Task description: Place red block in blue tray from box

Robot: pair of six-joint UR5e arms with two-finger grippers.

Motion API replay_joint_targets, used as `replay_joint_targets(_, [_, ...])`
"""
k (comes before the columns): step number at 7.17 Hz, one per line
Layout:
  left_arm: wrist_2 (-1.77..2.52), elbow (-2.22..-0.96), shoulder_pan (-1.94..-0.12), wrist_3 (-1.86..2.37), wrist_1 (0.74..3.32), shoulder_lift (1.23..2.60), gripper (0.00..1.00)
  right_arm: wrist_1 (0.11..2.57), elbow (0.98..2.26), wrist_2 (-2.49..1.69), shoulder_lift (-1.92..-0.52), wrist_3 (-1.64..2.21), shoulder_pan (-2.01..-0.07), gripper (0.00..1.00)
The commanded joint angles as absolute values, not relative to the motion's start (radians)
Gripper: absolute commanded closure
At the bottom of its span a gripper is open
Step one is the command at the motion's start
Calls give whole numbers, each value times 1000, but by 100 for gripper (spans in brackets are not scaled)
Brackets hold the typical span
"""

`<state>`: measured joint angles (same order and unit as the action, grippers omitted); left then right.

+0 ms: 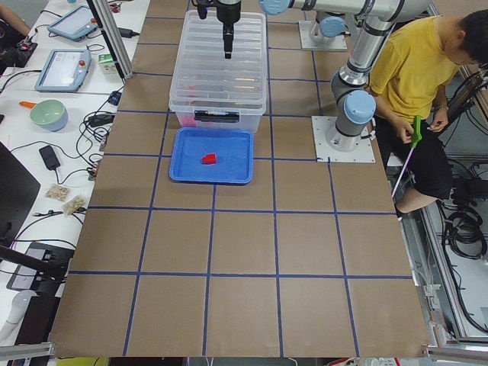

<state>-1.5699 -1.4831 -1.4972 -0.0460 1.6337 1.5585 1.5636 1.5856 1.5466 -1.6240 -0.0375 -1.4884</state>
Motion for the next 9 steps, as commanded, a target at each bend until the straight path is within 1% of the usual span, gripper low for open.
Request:
replay_joint_targets(1, [-1571,-1483,-1497,-46,1634,1559,0,1502,1612,1534,-1649,-37,-1500,0])
replay_joint_targets(3, [-1575,-1485,-1497,-46,1634,1560,0,1499,1623,1538,-1644,-35,-1513,0])
replay_joint_targets(4, [-1581,-1483,-1497,-46,1632,1568,0,1520,1662,1539,-1644,-26,-1513,0])
replay_joint_targets(5, [-1582,-1483,-1497,-46,1632,1569,0,1537,1673,1548,-1644,13,-1513,0])
replay_joint_targets(9, [-1580,-1483,-1503,-48,1611,1572,0,1539,1671,1563,-1651,40,-1513,0])
